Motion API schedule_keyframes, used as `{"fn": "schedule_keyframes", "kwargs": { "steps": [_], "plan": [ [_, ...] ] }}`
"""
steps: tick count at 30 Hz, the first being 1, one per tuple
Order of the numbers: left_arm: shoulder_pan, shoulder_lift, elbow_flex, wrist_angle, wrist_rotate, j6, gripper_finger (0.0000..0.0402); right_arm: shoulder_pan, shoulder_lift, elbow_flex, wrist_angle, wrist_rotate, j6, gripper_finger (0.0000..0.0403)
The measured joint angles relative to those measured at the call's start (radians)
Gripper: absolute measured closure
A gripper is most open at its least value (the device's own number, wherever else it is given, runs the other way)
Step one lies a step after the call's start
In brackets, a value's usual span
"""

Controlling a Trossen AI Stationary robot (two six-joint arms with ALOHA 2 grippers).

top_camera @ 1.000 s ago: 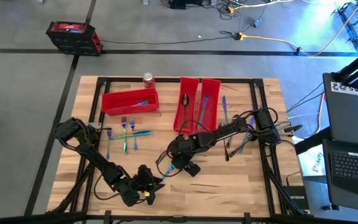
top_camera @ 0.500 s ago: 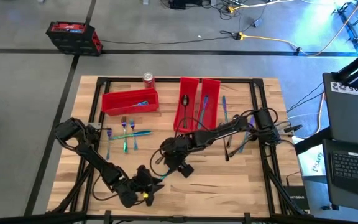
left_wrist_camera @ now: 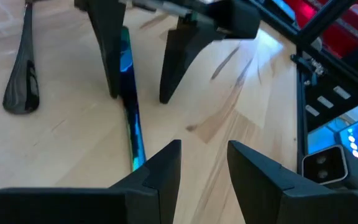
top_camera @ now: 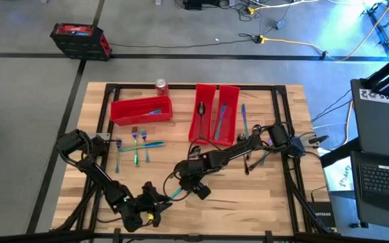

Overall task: Sort silverware
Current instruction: Put the blue table knife into the right red bin

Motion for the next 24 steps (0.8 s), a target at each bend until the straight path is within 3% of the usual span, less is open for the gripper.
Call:
{"fn": "schedule_keyframes", "kwargs": {
  "steps": [11,24],
  "plan": [
    [0.0,0.0,0.0,-0.002,0.013,-0.024,0.0283,0.0,0.017,0.001,0.036,0.018,0.012,0.0205],
    [0.0,0.0,0.0,-0.003,0.014,-0.028,0.0283,0.001,0.028,0.003,0.039,0.032,0.018,0.0285]
  ]
}}
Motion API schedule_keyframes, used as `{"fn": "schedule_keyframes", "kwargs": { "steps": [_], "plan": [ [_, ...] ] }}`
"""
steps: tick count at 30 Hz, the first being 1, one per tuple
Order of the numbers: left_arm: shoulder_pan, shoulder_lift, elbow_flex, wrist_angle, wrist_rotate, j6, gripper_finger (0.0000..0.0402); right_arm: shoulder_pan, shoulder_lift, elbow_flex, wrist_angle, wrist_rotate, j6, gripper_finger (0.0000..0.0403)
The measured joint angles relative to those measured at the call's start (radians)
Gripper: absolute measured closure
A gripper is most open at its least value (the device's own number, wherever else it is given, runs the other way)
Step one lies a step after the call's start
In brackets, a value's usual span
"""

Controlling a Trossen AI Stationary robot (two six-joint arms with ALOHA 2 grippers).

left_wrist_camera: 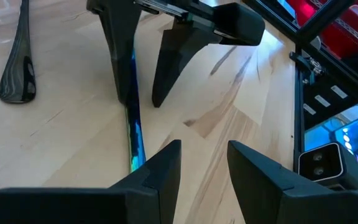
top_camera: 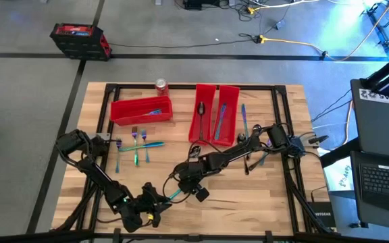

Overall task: Sort silverware
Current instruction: Put the blue table knife into the right red bin

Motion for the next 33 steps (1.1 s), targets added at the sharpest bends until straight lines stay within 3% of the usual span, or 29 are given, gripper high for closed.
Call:
{"fn": "schedule_keyframes", "kwargs": {
  "steps": [25,33],
  "plan": [
    [0.0,0.002,0.0,-0.04,0.0,-0.046,0.0283,0.001,0.001,0.0,-0.006,0.069,0.031,0.0368],
    [0.0,0.002,0.0,-0.044,0.0,-0.052,0.0283,-0.001,0.001,0.0,-0.005,0.064,0.05,0.0372]
  ]
}}
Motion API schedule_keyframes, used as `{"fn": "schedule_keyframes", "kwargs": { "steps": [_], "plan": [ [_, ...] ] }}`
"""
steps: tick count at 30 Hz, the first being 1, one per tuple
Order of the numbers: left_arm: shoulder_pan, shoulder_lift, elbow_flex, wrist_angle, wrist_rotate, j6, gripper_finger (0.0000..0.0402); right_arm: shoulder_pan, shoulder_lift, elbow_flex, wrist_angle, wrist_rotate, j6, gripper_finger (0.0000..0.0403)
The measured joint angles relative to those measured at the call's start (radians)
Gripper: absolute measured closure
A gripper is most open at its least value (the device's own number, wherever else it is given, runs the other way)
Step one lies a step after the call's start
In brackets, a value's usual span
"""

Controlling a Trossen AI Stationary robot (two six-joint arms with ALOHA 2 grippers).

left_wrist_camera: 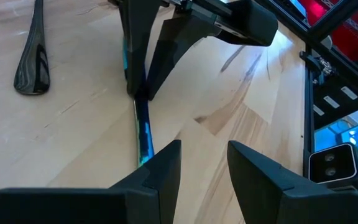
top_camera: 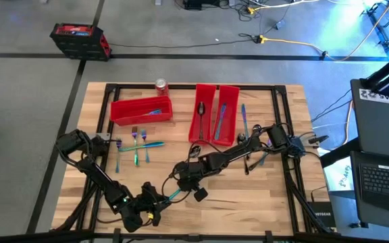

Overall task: Sort silverware
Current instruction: Put the blue table knife into the right red bin

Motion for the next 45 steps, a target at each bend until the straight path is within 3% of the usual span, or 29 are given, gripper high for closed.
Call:
{"fn": "schedule_keyframes", "kwargs": {
  "steps": [15,23,31,45],
  "plan": [
    [0.001,0.0,0.0,-0.002,0.0,-0.033,0.0283,-0.002,-0.001,-0.002,0.004,-0.06,0.037,0.0367],
    [0.001,0.0,0.0,-0.006,0.0,-0.062,0.0283,0.006,-0.002,-0.002,0.004,-0.008,-0.057,0.0366],
    [0.001,0.0,0.0,-0.007,0.0,-0.076,0.0283,0.051,-0.004,-0.002,0.008,0.134,-0.207,0.0386],
    [0.002,0.0,0.0,-0.029,0.0,-0.127,0.0283,0.066,-0.019,-0.003,-0.001,0.172,-0.178,0.0398]
  ]
}}
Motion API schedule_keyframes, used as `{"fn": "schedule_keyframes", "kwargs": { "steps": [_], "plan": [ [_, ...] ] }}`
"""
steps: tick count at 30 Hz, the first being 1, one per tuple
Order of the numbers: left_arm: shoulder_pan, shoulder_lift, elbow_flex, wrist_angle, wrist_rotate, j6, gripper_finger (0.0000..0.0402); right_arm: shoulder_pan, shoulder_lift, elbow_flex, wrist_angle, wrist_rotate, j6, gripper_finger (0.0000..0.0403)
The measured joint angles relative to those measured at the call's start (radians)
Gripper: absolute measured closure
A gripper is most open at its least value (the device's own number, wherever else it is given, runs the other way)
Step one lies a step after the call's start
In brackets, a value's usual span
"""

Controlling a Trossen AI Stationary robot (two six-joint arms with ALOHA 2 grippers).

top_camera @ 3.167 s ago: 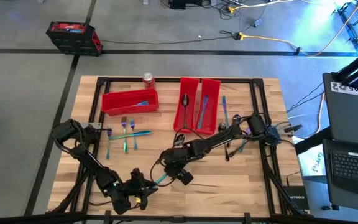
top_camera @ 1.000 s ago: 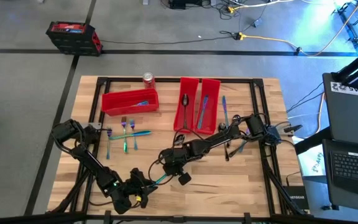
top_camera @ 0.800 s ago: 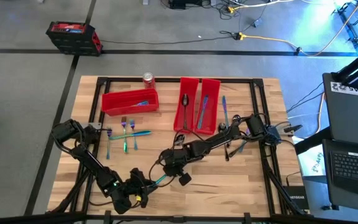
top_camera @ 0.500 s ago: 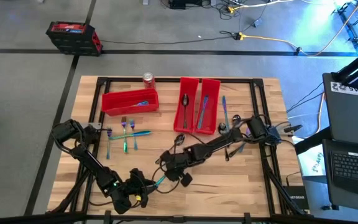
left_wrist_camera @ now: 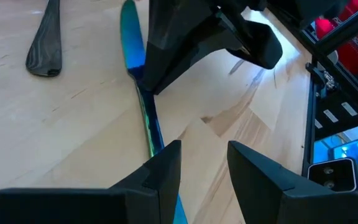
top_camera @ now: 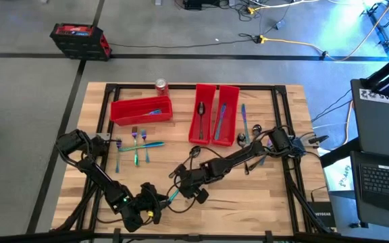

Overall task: Sort silverware
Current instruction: Put the blue table knife into the right red bin

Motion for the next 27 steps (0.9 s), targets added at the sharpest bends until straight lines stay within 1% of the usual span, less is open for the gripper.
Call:
{"fn": "schedule_keyframes", "kwargs": {
  "steps": [3,5,7,10,14,17,20,23,27],
  "plan": [
    [0.0,0.0,0.0,0.003,-0.013,-0.002,0.0283,-0.001,-0.009,0.0,-0.021,-0.01,0.0,0.0398],
    [-0.001,0.0,-0.001,0.048,-0.096,-0.007,0.0283,-0.002,-0.016,0.002,-0.046,-0.035,0.001,0.0392],
    [-0.006,0.0,0.0,0.107,-0.159,0.045,0.0283,-0.002,-0.019,0.014,-0.095,-0.051,0.002,0.0377],
    [-0.007,0.0,0.0,0.127,-0.152,0.117,0.0283,-0.002,-0.019,0.036,-0.143,-0.058,0.008,0.0337],
    [-0.007,0.0,0.0,0.124,-0.13,0.113,0.0283,-0.001,-0.019,0.09,-0.216,-0.105,0.012,0.0281],
    [-0.007,0.0,0.0,0.122,-0.13,0.112,0.0283,-0.001,-0.019,0.121,-0.222,-0.122,0.0,0.0253],
    [-0.01,-0.009,0.0,0.128,-0.182,0.095,0.0283,-0.001,-0.019,0.148,-0.245,-0.103,0.023,0.0242],
    [-0.02,-0.043,0.0,0.129,-0.218,0.127,0.0283,-0.001,-0.019,0.196,-0.329,-0.066,0.021,0.024],
    [-0.037,-0.082,0.0,0.065,-0.248,0.17,0.0283,-0.017,0.004,0.261,-0.422,-0.072,0.019,0.024]
  ]
}}
